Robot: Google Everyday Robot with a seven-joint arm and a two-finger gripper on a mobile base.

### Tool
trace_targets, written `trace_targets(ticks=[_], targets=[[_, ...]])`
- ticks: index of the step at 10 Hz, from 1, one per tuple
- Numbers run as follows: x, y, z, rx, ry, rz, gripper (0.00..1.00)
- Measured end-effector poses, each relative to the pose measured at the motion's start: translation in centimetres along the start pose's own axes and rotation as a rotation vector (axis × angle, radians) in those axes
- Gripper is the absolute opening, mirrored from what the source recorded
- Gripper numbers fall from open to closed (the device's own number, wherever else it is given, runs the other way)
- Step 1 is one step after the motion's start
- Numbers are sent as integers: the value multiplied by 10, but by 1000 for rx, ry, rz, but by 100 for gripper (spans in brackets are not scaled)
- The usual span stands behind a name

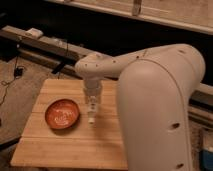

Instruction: Place the bottle in the ceramic bowl

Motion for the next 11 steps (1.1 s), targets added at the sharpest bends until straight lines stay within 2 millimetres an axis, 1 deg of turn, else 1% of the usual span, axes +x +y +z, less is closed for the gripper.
trace_targets(ticks=[2,4,5,6,8,9,10,11], targets=[[-9,38,-11,3,3,-123,0],[-10,67,-12,3,12,-219,0],[-7,84,-9,1,21,-270,0],[-3,103,-3,1,38,-327,0],[0,120,16,3,68,-381,2],[-2,128,25,5,83,-399,9],[-3,139,30,3,90,-422,20],[-5,143,31,4,92,-438,31]])
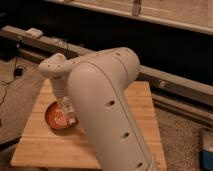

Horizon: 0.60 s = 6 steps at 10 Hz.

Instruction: Place the bottle in the ceramic bowl

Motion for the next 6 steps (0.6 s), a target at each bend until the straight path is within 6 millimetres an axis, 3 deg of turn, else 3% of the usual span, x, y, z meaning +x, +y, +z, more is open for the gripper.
trace_targets(ticks=[3,5,6], targets=[[-24,25,-5,-5,-5,-64,62],[-29,33,-7,-8,-12,-95,78],[-29,35,-7,-11,-12,-107,80]])
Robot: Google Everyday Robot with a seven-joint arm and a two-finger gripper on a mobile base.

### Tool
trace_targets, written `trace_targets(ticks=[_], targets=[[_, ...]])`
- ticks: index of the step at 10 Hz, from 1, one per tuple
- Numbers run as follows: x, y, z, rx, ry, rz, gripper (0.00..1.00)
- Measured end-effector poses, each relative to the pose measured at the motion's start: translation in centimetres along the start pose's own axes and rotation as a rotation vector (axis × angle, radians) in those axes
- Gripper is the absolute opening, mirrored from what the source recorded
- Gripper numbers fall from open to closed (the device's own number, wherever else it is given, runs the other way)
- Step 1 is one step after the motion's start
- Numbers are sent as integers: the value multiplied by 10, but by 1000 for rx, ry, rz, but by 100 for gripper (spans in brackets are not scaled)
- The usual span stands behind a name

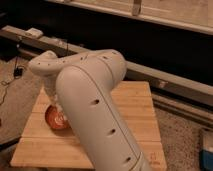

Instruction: Place the bottle in the ceramic bowl

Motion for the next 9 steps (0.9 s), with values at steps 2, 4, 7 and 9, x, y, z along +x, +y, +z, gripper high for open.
trace_targets(ticks=[2,4,7,9], targets=[[0,3,0,-1,1,-4,80],[0,1,0,-1,0,-2,80],[0,1,0,-1,0,-2,80],[0,1,0,-1,0,-2,80]])
